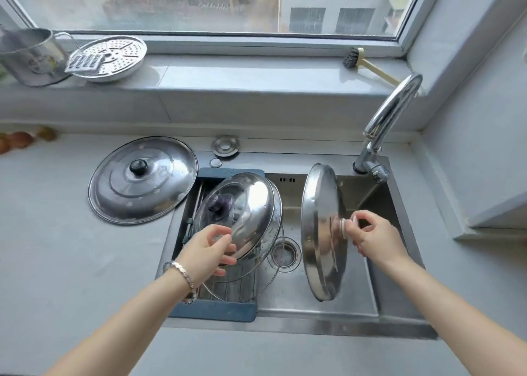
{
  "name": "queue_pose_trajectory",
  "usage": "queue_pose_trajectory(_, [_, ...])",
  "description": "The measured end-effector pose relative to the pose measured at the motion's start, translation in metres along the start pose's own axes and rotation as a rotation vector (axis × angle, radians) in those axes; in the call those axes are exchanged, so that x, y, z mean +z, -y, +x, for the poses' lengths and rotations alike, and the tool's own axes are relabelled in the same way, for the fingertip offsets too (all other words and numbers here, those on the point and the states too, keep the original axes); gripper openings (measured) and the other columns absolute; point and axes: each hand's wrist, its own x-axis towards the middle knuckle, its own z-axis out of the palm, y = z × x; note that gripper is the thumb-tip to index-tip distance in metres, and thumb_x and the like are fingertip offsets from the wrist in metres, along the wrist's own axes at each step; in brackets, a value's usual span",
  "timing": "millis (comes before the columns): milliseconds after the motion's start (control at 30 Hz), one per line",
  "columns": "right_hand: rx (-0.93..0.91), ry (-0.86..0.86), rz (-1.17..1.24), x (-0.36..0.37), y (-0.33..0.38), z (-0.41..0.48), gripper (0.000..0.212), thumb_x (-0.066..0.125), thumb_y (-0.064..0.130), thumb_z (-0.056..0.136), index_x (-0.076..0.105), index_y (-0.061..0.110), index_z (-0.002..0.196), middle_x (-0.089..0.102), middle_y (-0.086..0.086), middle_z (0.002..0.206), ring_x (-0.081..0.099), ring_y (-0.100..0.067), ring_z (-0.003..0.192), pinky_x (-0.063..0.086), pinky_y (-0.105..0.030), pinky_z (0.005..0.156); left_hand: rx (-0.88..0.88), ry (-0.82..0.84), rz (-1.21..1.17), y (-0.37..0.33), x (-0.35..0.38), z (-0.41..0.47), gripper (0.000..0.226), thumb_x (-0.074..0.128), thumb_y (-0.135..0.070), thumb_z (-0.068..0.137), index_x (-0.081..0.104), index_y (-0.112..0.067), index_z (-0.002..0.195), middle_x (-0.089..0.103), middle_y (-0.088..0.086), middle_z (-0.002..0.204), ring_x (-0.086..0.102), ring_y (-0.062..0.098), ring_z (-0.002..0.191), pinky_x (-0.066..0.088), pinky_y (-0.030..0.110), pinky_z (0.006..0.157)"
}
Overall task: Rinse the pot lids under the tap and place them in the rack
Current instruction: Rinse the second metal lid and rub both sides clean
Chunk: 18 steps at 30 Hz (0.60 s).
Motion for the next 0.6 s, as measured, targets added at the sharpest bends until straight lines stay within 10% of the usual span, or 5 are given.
queue_pose_trajectory(333, [-0.340, -0.101, -0.407, 0.088, 0.155, -0.055, 0.043, 0.063, 0.056, 0.074, 0.063, 0.031, 0.109, 0.066, -0.003, 0.087, 0.060, -0.023, 0.088, 0.043, -0.030, 0.076, -0.070, -0.053, -0.061, 0.068, -0.101, 0.008, 0.015, 0.043, -0.009, 0.094, 0.051, -0.013, 0.105, 0.063, 0.006, 0.088, 0.062, 0.019, 0.074, 0.050, 0.031, 0.063])
queue_pose_trajectory(600, [-0.512, 0.170, -0.901, 0.207, 0.158, -0.044, 0.032, 0.051, 0.037, 0.084, 0.056, 0.018, 0.110, 0.062, -0.005, 0.109, 0.061, -0.030, 0.095, 0.044, -0.031, 0.072, -0.088, -0.055, -0.101, 0.101, -0.134, 0.008, 0.016, 0.041, -0.008, 0.092, 0.052, -0.018, 0.095, 0.063, 0.008, 0.094, 0.063, 0.020, 0.077, 0.048, 0.027, 0.059])
